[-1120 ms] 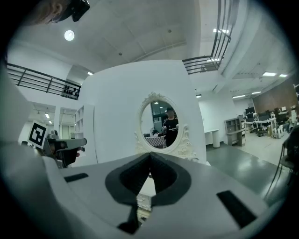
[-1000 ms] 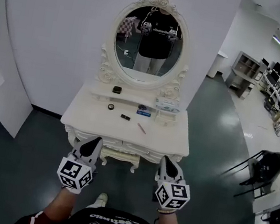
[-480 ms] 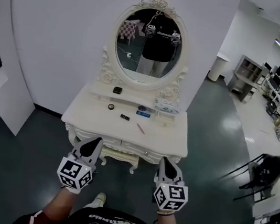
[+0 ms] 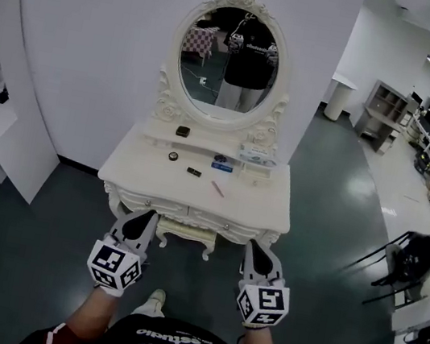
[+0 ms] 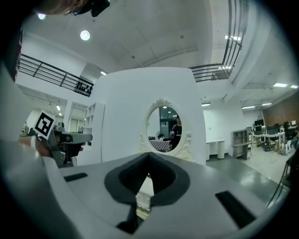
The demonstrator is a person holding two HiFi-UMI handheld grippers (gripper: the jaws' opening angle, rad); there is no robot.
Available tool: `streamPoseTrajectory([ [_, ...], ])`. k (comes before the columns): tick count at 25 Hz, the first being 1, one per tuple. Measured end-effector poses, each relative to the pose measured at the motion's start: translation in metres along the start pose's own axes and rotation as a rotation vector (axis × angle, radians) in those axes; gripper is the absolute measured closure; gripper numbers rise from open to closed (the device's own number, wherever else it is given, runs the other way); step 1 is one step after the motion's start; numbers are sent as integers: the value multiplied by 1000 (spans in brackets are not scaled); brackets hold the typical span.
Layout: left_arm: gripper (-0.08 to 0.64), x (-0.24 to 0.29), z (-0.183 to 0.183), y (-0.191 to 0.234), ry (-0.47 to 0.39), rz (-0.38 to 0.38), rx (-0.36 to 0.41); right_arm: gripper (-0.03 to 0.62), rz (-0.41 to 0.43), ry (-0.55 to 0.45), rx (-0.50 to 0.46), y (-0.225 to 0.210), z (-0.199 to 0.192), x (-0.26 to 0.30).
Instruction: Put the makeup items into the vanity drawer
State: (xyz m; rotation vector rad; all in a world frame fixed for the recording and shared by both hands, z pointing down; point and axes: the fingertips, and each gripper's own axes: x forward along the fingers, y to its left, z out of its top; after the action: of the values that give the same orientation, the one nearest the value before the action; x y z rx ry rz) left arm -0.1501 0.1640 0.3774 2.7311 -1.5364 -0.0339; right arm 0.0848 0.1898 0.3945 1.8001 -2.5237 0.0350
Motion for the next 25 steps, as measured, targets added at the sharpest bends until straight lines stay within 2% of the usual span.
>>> streamPoseTrajectory([
  [11, 555, -14, -4, -14, 22, -22, -18, 589, 111, 35, 36, 7, -18, -16],
  [19, 554, 10, -10, -6, 29, -24, 4, 589, 7, -8, -21, -12, -10, -6],
  [25, 555, 50, -16, 0, 20, -49, 20, 589, -32, -26, 18, -35, -9, 15],
])
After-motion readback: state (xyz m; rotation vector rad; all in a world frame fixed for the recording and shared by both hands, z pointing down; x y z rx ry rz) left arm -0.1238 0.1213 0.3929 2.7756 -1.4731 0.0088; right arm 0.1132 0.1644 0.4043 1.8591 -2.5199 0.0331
